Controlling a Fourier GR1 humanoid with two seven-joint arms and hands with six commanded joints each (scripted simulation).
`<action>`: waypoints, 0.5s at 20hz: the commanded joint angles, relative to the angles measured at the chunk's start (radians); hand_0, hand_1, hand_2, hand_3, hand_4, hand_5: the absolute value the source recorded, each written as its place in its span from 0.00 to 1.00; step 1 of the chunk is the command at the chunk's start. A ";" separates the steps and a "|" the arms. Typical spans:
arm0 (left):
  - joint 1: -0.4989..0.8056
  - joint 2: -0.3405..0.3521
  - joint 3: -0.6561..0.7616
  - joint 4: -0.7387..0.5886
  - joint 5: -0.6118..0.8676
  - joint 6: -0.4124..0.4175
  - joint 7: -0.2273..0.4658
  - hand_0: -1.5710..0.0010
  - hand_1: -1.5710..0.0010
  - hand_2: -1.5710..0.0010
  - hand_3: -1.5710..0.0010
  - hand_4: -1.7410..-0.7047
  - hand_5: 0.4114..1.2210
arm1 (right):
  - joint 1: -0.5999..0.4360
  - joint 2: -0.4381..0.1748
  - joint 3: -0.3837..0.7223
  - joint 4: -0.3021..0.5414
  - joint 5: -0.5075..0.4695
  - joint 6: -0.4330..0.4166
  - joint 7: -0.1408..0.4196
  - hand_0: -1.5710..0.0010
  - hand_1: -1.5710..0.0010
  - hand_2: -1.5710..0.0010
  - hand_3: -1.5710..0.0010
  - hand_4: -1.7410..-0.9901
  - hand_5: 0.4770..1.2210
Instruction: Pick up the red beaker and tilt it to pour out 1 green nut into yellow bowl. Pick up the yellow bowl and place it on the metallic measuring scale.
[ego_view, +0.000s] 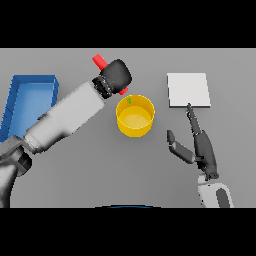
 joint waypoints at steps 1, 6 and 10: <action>-0.006 -0.014 -0.015 0.000 -0.016 -0.004 0.009 0.00 0.00 0.00 0.00 0.01 1.00 | -0.002 0.008 0.004 -0.008 -0.001 -0.002 0.007 1.00 1.00 1.00 1.00 0.91 0.29; -0.019 -0.038 -0.065 0.022 -0.081 0.042 0.020 0.00 0.00 0.00 0.00 0.00 1.00 | 0.008 0.010 -0.005 -0.008 -0.013 -0.005 -0.020 1.00 1.00 1.00 1.00 0.92 0.30; -0.046 -0.057 -0.133 0.038 -0.153 0.036 0.014 0.00 0.00 0.00 0.00 0.01 1.00 | -0.005 0.020 0.007 -0.010 0.019 -0.026 0.002 1.00 1.00 1.00 1.00 0.88 0.27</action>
